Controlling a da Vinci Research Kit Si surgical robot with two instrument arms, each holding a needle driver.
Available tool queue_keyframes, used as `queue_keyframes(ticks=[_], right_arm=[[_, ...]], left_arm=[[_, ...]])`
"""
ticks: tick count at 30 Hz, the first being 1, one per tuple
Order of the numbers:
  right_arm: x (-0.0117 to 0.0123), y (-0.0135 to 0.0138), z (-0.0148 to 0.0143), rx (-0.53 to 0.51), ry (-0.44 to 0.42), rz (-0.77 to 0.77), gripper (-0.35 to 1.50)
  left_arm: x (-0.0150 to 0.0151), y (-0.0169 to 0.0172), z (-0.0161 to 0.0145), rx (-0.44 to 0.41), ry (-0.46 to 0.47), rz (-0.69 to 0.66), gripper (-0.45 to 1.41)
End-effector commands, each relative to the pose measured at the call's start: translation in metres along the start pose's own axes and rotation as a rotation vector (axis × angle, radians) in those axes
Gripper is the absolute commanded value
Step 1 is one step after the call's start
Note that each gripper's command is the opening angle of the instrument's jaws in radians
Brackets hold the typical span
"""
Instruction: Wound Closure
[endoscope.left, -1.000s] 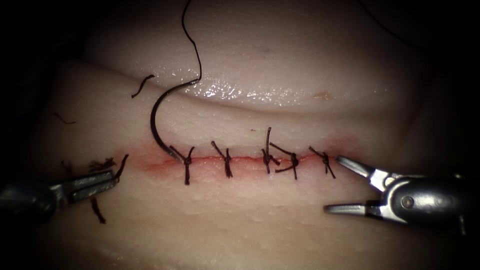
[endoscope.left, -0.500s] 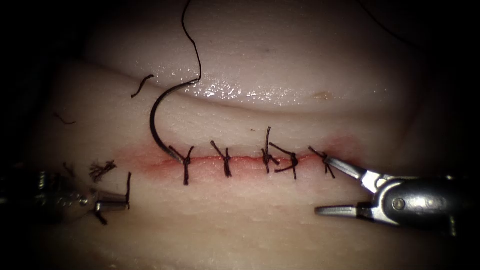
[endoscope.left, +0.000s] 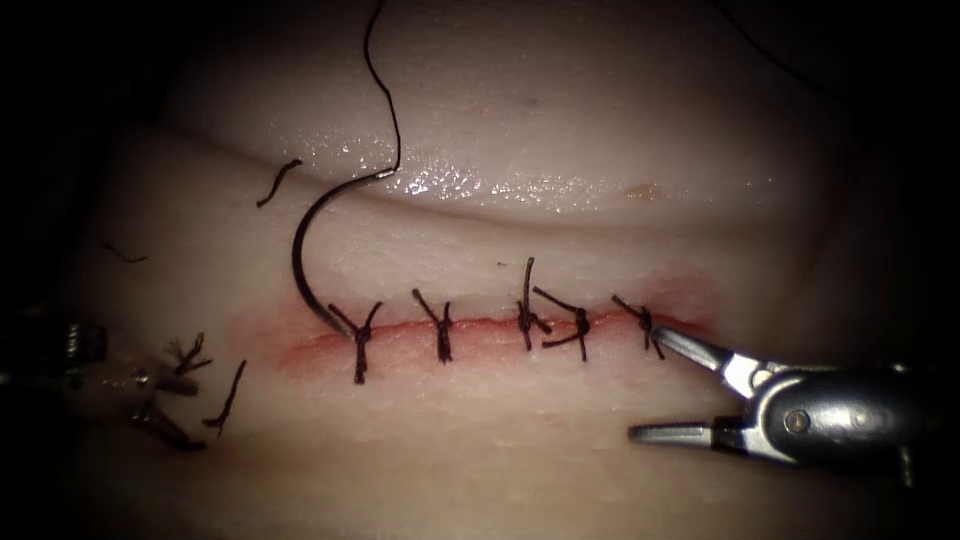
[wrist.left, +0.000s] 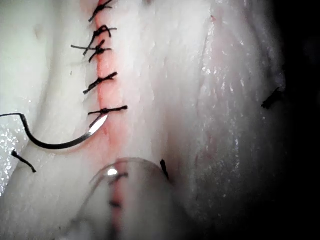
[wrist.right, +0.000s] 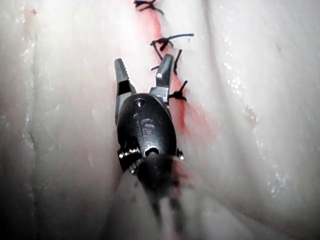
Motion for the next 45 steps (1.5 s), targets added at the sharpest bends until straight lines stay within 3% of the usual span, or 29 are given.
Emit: queue_keyframes(ticks=[1,4,7,12,20,23,24,34,40,45], right_arm=[[-0.0004,-0.0005,0.0011,0.003,0.002,0.001,1.45],[-0.0004,-0.0007,0.0013,0.006,0.006,0.000,1.45],[-0.0004,-0.0008,0.0014,0.005,0.006,-0.002,1.45],[-0.0004,-0.0008,0.0014,0.003,0.009,-0.001,1.45],[-0.0002,-0.0009,0.0013,0.006,0.007,-0.001,1.45],[0.0000,-0.0010,0.0012,0.007,0.007,0.000,1.43],[0.0000,-0.0011,0.0012,0.009,0.009,0.000,1.43],[0.0012,-0.0005,0.0009,0.016,0.002,0.013,1.43],[0.0049,0.0017,0.0004,0.013,0.006,0.061,1.43],[0.0079,0.0030,0.0001,0.060,-0.046,0.088,1.35]], left_arm=[[0.0005,0.0004,0.0005,-0.012,0.006,0.002,0.69],[0.0005,0.0012,-0.0009,-0.027,0.009,0.006,0.66],[0.0006,0.0018,-0.0027,-0.005,0.035,-0.001,0.44],[0.0016,0.0023,-0.0068,0.072,0.156,0.008,0.22],[0.0037,0.0015,-0.0111,0.197,0.360,-0.044,0.22],[0.0044,0.0015,-0.0118,0.176,0.539,-0.078,0.34],[0.0045,0.0015,-0.0123,0.203,0.649,-0.097,0.39],[0.0062,0.0017,-0.0132,0.242,0.847,-0.175,0.58],[0.0091,0.0022,-0.0132,0.253,0.917,-0.167,0.63],[0.0131,0.0018,-0.0126,0.297,0.979,-0.059,0.61]])
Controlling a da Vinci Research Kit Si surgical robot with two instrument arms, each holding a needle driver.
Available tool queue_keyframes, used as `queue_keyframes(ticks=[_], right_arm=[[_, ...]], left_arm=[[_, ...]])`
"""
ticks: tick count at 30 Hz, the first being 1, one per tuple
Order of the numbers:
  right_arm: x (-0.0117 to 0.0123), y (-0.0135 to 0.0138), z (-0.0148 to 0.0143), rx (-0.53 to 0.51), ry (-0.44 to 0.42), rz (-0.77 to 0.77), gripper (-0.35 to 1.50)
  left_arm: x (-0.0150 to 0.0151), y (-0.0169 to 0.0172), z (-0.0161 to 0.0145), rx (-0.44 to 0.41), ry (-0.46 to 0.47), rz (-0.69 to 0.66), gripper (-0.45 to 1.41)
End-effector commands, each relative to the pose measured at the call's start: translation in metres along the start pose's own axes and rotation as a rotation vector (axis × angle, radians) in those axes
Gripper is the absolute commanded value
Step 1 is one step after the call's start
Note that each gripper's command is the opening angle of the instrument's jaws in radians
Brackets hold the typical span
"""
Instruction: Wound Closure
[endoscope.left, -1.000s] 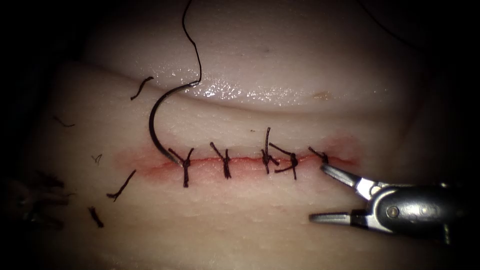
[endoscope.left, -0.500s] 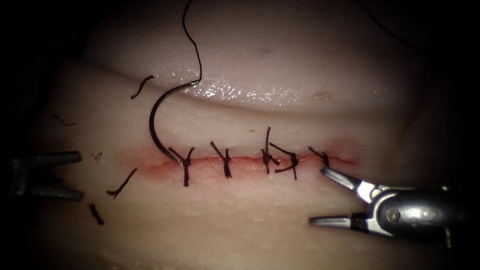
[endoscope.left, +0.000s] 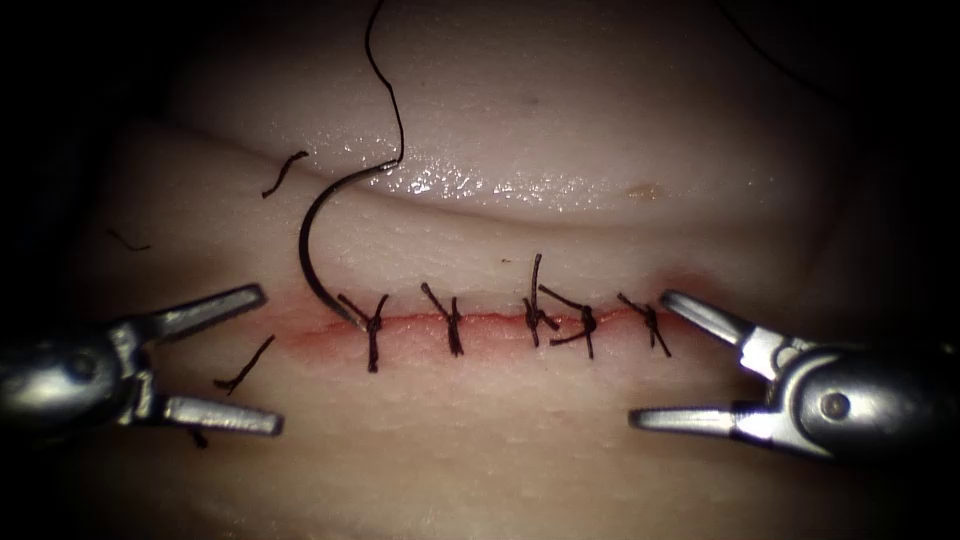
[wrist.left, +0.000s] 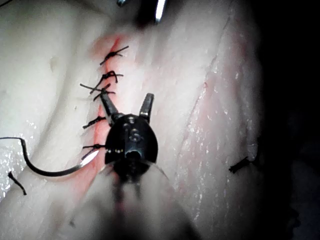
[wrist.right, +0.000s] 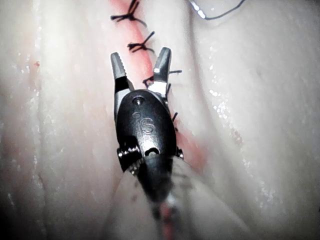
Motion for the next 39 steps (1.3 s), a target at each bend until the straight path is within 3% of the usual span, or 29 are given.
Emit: queue_keyframes(ticks=[1,7,19,26,39], right_arm=[[0.0009,0.0003,0.0007,0.019,-0.015,0.007,1.33],[0.0008,0.0021,-0.0010,0.040,-0.076,0.011,1.30],[-0.0012,0.0035,-0.0044,0.045,-0.107,-0.003,1.30],[-0.0014,0.0037,-0.0044,0.049,-0.107,-0.004,1.30],[-0.0013,0.0036,-0.0043,0.049,-0.110,-0.004,1.28]], left_arm=[[-0.0003,0.0003,0.0013,-0.004,0.011,0.026,0.61],[-0.0002,-0.0007,0.0044,-0.051,0.075,0.102,0.59],[-0.0032,-0.0035,0.0043,-0.112,0.116,0.143,0.58],[-0.0038,-0.0048,0.0048,-0.128,0.119,0.149,0.58],[-0.0043,-0.0043,0.0048,-0.126,0.110,0.157,0.54]])
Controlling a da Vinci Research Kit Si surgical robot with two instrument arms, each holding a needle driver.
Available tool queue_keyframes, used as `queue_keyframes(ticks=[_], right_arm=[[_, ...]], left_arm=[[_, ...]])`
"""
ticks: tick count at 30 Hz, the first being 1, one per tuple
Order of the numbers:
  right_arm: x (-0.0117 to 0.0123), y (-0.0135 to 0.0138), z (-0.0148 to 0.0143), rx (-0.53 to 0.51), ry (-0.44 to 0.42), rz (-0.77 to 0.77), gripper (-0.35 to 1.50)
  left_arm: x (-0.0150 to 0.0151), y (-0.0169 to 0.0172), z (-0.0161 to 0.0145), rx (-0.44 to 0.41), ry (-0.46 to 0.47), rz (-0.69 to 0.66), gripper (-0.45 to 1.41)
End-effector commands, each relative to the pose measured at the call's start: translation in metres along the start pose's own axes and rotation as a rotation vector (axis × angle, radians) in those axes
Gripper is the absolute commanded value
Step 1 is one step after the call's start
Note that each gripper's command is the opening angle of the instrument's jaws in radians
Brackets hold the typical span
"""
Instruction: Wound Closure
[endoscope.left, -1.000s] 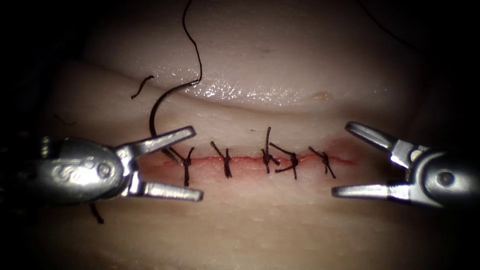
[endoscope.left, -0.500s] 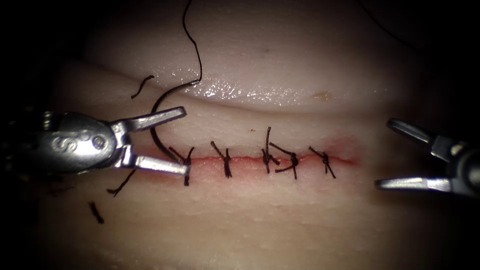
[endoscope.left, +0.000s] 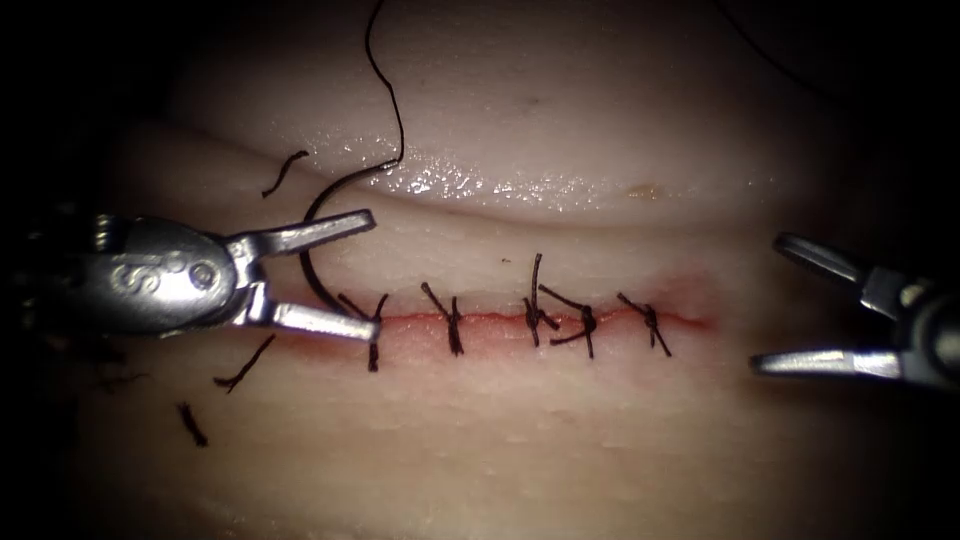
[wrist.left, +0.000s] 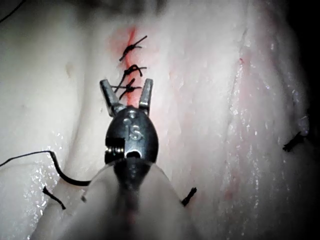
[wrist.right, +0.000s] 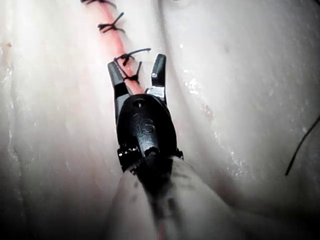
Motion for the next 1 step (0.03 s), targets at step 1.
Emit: queue_keyframes(ticks=[1], right_arm=[[-0.0002,-0.0004,0.0009,0.002,0.002,-0.001,1.28]], left_arm=[[-0.0005,0.0003,0.0007,0.001,-0.001,-0.002,0.54]])
